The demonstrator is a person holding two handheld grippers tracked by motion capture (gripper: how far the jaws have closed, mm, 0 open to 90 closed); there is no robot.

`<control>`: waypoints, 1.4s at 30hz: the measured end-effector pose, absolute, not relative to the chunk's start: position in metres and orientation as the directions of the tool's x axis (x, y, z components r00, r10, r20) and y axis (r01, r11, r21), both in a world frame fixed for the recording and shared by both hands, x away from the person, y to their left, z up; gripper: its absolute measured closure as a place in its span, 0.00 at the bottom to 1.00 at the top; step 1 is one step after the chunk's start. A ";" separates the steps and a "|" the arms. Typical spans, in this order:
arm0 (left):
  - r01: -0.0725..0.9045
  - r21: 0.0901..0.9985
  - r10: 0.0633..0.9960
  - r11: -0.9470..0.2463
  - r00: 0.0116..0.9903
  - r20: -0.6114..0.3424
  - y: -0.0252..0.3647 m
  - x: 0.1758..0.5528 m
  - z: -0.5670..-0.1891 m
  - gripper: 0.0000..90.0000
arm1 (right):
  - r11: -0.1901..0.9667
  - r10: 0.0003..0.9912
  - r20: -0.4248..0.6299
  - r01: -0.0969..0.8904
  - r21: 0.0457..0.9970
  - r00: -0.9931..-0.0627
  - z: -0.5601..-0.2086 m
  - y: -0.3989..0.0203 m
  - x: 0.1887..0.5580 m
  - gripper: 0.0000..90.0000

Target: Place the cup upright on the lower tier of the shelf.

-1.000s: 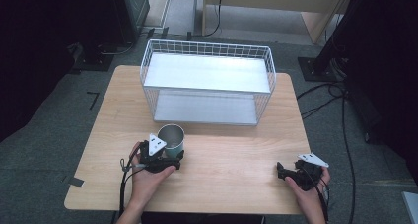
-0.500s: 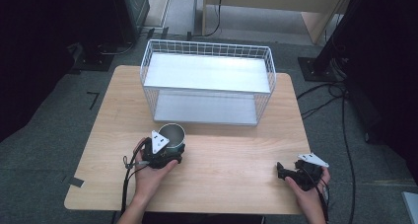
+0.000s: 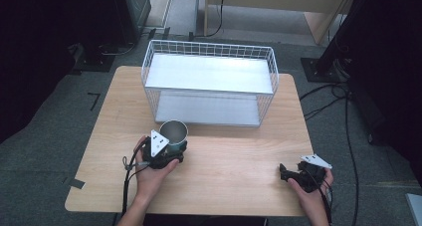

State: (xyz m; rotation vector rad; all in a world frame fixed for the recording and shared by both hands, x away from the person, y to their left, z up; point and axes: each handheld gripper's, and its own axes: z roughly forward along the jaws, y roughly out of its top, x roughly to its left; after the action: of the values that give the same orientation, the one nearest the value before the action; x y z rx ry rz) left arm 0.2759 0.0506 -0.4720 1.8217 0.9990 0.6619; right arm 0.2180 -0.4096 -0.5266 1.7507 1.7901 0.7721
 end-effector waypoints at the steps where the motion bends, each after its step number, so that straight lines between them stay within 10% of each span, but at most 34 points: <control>1: 0.337 0.911 0.850 -0.236 0.526 0.025 0.050 0.275 -0.469 0.20 | 0.006 0.999 0.026 0.705 0.710 -0.035 -0.527 -0.410 0.218 0.00; 42: 0.040 0.985 0.868 -0.170 0.478 0.131 0.035 0.312 -0.357 0.20 | 0.013 0.999 0.026 0.702 0.712 -0.045 -0.527 -0.410 0.218 0.00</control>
State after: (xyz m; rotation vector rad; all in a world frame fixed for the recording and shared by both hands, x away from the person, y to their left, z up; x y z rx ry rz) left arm 0.3122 0.0350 -0.3573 1.5749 0.8109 0.8996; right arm 0.2181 -0.4099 -0.5269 1.7384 1.7978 0.7793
